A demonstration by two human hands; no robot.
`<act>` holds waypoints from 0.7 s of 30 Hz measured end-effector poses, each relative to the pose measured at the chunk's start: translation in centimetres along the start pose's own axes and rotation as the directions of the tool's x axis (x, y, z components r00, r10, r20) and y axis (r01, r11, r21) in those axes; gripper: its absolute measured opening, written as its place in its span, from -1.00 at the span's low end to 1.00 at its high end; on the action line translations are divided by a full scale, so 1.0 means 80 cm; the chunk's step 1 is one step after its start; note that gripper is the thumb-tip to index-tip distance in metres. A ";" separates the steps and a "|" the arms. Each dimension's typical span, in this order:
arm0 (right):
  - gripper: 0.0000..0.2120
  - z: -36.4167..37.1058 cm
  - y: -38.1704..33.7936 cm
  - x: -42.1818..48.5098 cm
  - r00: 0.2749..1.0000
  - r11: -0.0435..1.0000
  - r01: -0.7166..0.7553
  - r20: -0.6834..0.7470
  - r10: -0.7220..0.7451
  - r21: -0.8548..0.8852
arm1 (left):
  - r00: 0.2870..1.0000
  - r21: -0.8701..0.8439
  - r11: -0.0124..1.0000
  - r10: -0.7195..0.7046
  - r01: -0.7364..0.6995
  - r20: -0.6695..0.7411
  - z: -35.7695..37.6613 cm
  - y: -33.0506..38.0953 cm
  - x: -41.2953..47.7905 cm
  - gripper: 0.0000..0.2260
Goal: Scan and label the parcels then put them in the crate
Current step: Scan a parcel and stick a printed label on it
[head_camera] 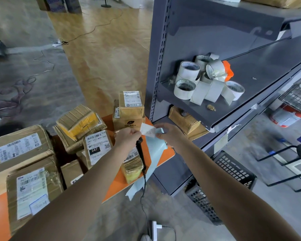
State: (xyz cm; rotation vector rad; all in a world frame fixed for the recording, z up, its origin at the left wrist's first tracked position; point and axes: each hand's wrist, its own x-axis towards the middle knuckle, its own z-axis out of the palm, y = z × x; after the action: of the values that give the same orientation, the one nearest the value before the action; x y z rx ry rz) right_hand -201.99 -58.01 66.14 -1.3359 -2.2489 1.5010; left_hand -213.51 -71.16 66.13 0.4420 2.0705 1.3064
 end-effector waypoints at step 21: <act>-0.55 0.067 0.118 0.089 0.995 0.909 0.055 -0.053 -0.084 -0.412 | 0.933 -0.363 0.870 -0.360 0.334 -0.004 0.038 -0.037 0.032 -0.94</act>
State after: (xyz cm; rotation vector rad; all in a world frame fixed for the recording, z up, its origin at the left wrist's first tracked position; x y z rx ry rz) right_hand -203.48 -55.47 53.48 -1.3580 -2.6324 0.9699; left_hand -213.18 -68.91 61.73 -0.1388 1.8027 1.4449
